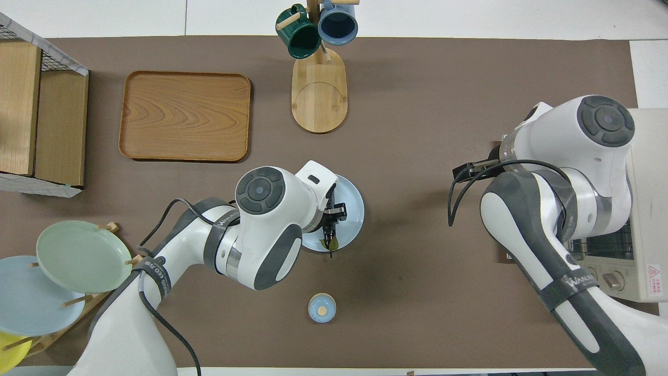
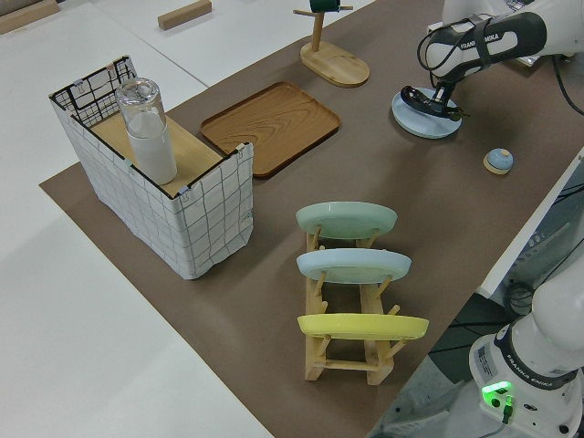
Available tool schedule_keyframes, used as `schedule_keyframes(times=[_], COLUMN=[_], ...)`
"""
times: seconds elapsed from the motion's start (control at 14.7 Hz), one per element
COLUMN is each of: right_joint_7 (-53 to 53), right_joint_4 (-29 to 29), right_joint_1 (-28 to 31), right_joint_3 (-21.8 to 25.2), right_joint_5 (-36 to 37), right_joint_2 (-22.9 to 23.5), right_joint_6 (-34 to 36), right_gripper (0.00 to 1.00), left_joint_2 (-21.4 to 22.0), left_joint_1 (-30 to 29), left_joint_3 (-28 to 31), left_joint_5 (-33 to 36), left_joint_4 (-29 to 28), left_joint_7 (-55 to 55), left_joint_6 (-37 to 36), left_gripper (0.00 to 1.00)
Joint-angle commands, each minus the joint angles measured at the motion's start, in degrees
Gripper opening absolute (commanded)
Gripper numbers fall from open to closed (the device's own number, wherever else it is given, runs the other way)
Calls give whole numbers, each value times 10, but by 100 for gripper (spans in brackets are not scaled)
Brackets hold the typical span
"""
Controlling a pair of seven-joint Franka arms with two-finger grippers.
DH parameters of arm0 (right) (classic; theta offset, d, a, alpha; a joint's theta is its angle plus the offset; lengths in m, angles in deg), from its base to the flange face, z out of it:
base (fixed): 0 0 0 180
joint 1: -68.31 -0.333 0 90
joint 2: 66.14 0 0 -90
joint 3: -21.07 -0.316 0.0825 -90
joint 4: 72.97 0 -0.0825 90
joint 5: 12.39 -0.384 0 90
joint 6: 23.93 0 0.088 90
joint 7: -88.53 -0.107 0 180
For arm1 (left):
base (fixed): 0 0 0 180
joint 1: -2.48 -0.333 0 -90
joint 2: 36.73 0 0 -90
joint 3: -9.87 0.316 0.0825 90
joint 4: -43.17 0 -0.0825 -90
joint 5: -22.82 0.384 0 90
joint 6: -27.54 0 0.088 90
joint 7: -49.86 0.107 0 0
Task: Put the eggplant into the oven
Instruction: 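Carry the eggplant with the left gripper over the blue plate, then take the eggplant with the right gripper while the left gripper withdraws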
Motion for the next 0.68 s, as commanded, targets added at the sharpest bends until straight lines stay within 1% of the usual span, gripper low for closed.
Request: schedule_keyframes(times=[0.0,0.07,0.14,0.2,0.27,0.34,0.41,0.48,0.61], right_joint_7=[-1,-24,-69,-126,-169,-202,-237,-291,-386], right_joint_4=[15,38,64,85,103,134,176,231,342], right_joint_1=[-22,-54,-89,-121,-153,-187,-221,-247,-298], right_joint_3=[-1,-1,-1,-1,-1,0,1,0,0], right_joint_5=[-13,-14,-13,-7,-4,-2,8,24,54], right_joint_2=[1,7,16,23,30,48,79,121,220], right_joint_6=[-2,5,17,22,23,24,40,63,82], right_gripper=[100,100,100,100,100,100,100,100,100], left_joint_2=[23,31,36,42,44,46,49,54,66], left_joint_1=[-67,-96,-124,-143,-157,-167,-178,-193,-228], left_joint_3=[6,6,6,6,6,6,6,6,6], left_joint_5=[-8,-8,0,22,60,101,124,130,131], left_joint_4=[41,58,76,96,117,137,151,158,159], left_joint_7=[84,112,137,147,148,150,159,171,218], left_joint_6=[-89,-115,-140,-163,-184,-205,-220,-229,-233], left_gripper=[100,100,100,100,100,100,100,100,100])
